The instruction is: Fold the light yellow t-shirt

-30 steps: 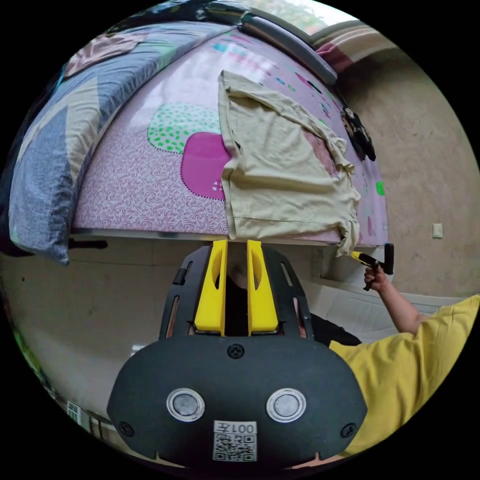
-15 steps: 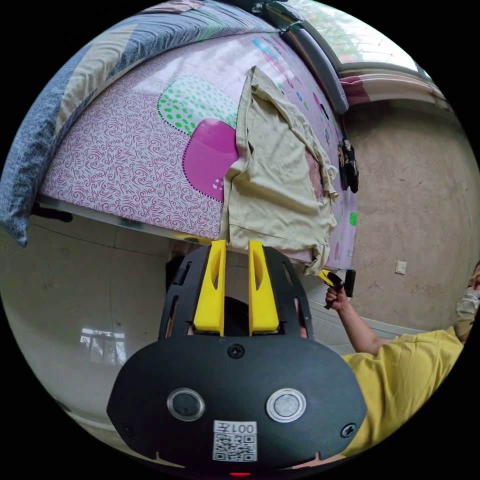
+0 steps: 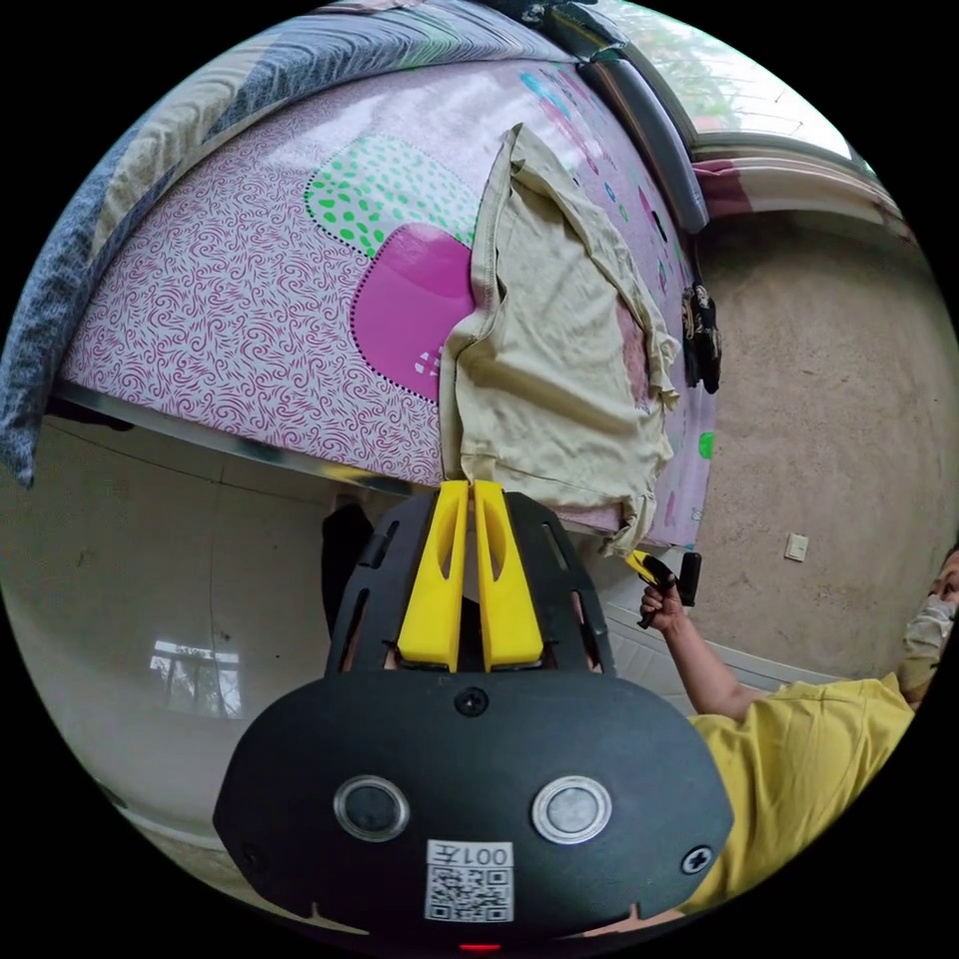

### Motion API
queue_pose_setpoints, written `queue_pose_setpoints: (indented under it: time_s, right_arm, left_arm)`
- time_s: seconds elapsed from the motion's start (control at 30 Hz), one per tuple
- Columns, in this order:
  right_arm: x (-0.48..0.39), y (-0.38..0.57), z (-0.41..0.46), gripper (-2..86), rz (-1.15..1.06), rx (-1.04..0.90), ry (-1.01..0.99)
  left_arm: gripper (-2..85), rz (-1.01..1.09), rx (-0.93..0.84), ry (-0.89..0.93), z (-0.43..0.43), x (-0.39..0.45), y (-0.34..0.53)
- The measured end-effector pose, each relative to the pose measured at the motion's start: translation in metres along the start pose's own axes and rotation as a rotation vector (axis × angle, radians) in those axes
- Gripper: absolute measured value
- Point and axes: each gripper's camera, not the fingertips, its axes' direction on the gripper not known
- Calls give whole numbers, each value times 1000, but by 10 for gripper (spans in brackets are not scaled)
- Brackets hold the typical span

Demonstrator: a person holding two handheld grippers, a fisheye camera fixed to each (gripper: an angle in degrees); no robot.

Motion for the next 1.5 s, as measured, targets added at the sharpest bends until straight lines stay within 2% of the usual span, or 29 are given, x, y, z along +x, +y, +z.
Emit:
queue_pose_setpoints:
  time_s: [0.13, 0.27, 0.5, 0.8, 1.0, 1.27, 1.4, 1.5]
  right_arm:
    - [1, -9, 3, 95, -15, -8, -34]
    - [-4, -13, -1, 29, -62, -5, -53]
    - [-21, -5, -35, 6, -146, 7, -97]
    - [-55, -21, -89, 3, -169, 14, -183]
    - [-106, -77, -119, 2, -212, -76, -214]
    - [-157, -205, -139, 4, -59, -118, -324]
    - [-154, -267, -131, 9, 74, -61, -301]
    - [-146, -304, -119, 17, 203, -23, -210]
  left_arm:
    - [-11, 10, -8, -17, 2, -5, -2]
    - [-12, 17, -2, -24, 0, -9, -2]
    - [-15, -1, 19, -29, -29, -19, 12]
    - [-15, -20, 92, 83, -71, -18, 21]
    - [-15, -63, 134, 235, -94, -8, 2]
    - [-14, -165, 171, 349, -126, 1, -64]
    - [-13, -280, 174, 354, -132, -5, -109]
    - [-12, -330, 159, 344, -132, -2, -136]
